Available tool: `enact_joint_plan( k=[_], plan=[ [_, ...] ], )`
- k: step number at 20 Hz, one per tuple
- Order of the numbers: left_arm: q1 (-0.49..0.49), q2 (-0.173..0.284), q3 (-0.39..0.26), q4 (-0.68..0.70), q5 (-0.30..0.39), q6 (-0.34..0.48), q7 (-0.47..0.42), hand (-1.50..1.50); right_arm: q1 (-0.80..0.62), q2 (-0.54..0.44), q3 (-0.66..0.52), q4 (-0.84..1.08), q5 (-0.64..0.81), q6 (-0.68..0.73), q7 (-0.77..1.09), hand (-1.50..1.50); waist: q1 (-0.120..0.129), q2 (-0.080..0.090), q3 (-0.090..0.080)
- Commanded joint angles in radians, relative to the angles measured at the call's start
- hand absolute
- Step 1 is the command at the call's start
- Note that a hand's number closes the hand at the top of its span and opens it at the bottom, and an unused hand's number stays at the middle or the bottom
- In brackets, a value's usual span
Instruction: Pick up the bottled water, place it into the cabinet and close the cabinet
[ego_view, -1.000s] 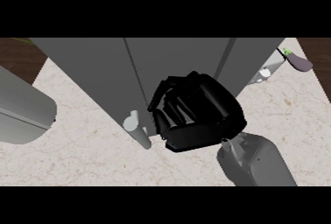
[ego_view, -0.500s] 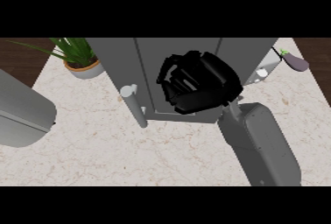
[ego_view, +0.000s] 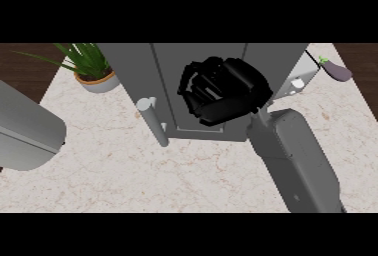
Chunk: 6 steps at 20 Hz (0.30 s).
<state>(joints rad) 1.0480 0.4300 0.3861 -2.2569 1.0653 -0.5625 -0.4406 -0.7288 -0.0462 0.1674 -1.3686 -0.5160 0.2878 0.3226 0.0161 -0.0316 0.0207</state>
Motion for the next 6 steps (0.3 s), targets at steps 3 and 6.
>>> enact_joint_plan(
  k=[3,6],
  plan=[
    [0.011,0.003,0.024,-0.021,0.041,-0.016,0.026,-1.50,-0.153,0.044,-0.018,0.188,-0.018,-0.056,-0.032,1.50,0.049,0.041,-0.021],
    [-0.022,-0.003,0.001,-0.026,0.005,0.015,0.048,-1.50,-0.194,0.044,-0.009,0.173,-0.052,-0.081,0.002,1.50,0.042,0.042,-0.021]
  ],
)
